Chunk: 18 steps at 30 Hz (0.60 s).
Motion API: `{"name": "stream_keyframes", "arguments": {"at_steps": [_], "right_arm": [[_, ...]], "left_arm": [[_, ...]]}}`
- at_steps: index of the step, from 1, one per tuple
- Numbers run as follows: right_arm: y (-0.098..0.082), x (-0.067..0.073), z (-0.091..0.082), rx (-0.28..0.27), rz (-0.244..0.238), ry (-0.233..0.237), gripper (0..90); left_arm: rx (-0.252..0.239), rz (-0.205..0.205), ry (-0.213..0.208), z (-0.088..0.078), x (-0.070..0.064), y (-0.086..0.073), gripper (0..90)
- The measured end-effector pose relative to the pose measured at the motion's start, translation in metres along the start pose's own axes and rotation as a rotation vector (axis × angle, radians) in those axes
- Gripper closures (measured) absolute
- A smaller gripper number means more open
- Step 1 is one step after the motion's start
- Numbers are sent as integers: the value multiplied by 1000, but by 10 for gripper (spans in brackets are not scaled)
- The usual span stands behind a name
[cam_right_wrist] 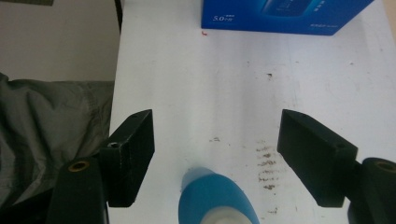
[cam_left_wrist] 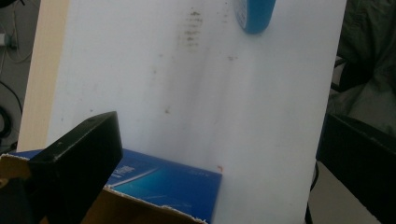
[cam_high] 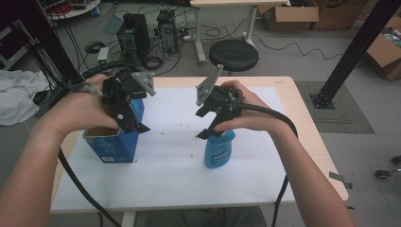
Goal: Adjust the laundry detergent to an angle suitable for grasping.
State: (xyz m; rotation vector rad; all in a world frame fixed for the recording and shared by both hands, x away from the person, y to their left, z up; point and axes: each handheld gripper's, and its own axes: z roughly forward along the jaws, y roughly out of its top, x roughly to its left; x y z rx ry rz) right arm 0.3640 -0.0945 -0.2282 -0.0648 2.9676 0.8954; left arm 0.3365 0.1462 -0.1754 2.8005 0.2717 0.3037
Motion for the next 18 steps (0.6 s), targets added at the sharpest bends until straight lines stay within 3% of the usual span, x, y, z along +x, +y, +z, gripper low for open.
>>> {"name": "stream_keyframes", "arguments": {"at_steps": [18], "right_arm": [[2, 1, 3, 4, -7, 2, 278]], "left_arm": [[1, 5, 3, -1, 0, 2, 7]]}}
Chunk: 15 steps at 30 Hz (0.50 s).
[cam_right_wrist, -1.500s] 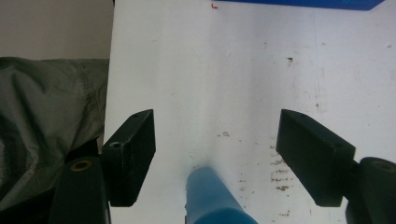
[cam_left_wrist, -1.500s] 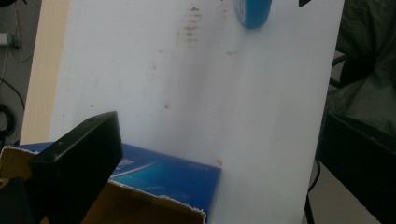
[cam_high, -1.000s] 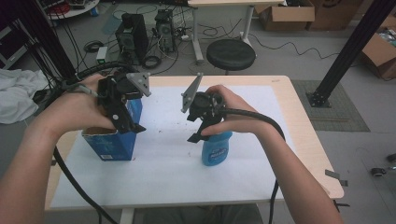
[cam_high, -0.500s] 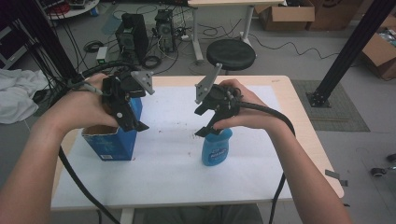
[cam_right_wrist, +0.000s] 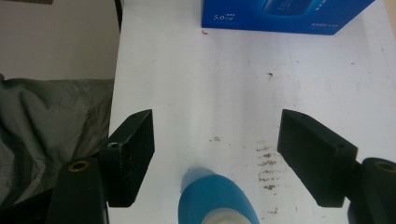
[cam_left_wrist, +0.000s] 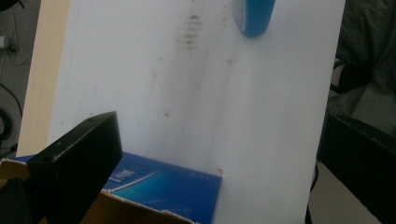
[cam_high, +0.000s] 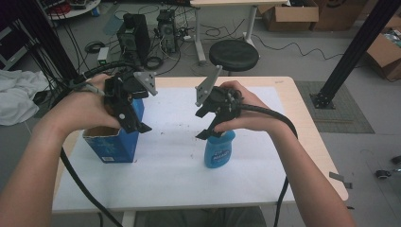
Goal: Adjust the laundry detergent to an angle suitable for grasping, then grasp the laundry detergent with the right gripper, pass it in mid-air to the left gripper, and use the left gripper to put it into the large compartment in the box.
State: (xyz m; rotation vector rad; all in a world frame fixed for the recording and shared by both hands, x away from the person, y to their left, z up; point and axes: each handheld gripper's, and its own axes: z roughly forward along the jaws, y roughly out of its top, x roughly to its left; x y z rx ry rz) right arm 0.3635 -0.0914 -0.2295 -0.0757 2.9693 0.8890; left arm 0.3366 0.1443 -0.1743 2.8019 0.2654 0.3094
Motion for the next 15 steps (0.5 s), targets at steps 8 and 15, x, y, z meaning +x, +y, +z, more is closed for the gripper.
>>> {"name": "stream_keyframes", "arguments": {"at_steps": [8, 15], "right_arm": [[2, 0, 3, 7, -3, 4, 278], [-1, 0, -2, -2, 0, 0, 278]], "left_arm": [[-12, -5, 0, -1, -1, -2, 7], [-3, -5, -7, 2, 1, -2, 7]]}}
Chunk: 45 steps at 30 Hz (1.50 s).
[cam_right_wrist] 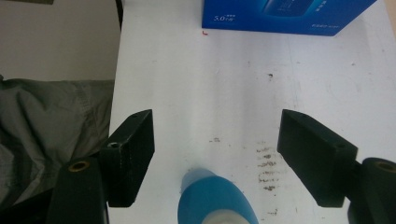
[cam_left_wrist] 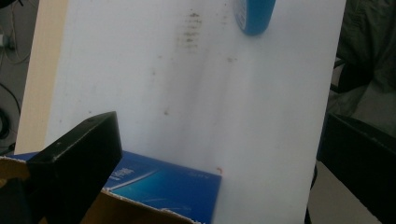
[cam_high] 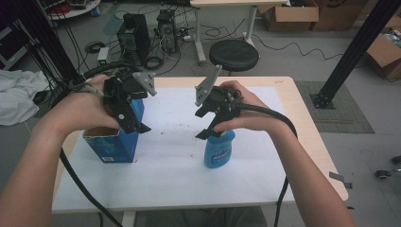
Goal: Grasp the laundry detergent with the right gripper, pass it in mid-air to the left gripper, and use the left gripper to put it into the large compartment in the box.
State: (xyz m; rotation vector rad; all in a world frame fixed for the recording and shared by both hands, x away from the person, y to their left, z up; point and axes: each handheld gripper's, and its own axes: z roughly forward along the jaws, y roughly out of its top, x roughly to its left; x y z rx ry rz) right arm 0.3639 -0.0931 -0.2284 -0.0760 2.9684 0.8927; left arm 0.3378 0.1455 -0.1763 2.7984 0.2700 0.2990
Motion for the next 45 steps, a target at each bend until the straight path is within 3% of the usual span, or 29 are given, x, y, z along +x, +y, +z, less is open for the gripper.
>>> {"name": "stream_keyframes", "arguments": {"at_steps": [13, 27, 45], "right_arm": [[-34, -6, -23, -85, 36, -8, 262], [-70, -10, -32, -168, 56, 11, 220], [-112, -15, -24, -218, 105, 25, 183]], "left_arm": [[-7, -3, -11, 7, 2, 8, 3], [6, 0, -25, 16, 4, 16, 3], [8, 4, -36, 21, 3, 22, 3]]}}
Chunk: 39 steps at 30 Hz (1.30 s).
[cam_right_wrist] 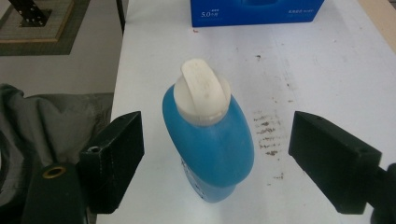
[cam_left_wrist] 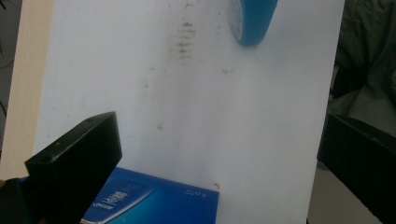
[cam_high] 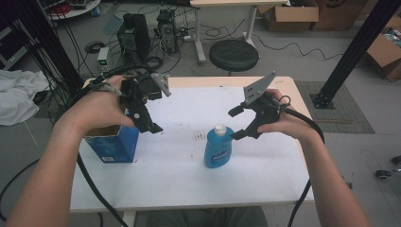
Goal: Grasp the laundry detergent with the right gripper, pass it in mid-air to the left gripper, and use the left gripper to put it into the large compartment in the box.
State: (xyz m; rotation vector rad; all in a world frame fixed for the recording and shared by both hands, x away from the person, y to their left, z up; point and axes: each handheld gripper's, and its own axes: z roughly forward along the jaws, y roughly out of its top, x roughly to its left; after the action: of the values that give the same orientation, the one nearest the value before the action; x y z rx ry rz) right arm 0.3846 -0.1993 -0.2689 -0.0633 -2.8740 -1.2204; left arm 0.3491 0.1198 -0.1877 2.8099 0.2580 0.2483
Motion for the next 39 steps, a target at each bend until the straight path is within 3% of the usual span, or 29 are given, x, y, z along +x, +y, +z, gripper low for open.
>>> {"name": "stream_keyframes", "arguments": {"at_steps": [16, 39], "right_arm": [[-32, -9, 16, -15, 44, 17, 175], [-57, -12, 44, -50, 79, 40, 185]], "left_arm": [[4, 1, -7, 4, 1, 3, 3], [2, -2, -16, 10, 1, 2, 3]]}}
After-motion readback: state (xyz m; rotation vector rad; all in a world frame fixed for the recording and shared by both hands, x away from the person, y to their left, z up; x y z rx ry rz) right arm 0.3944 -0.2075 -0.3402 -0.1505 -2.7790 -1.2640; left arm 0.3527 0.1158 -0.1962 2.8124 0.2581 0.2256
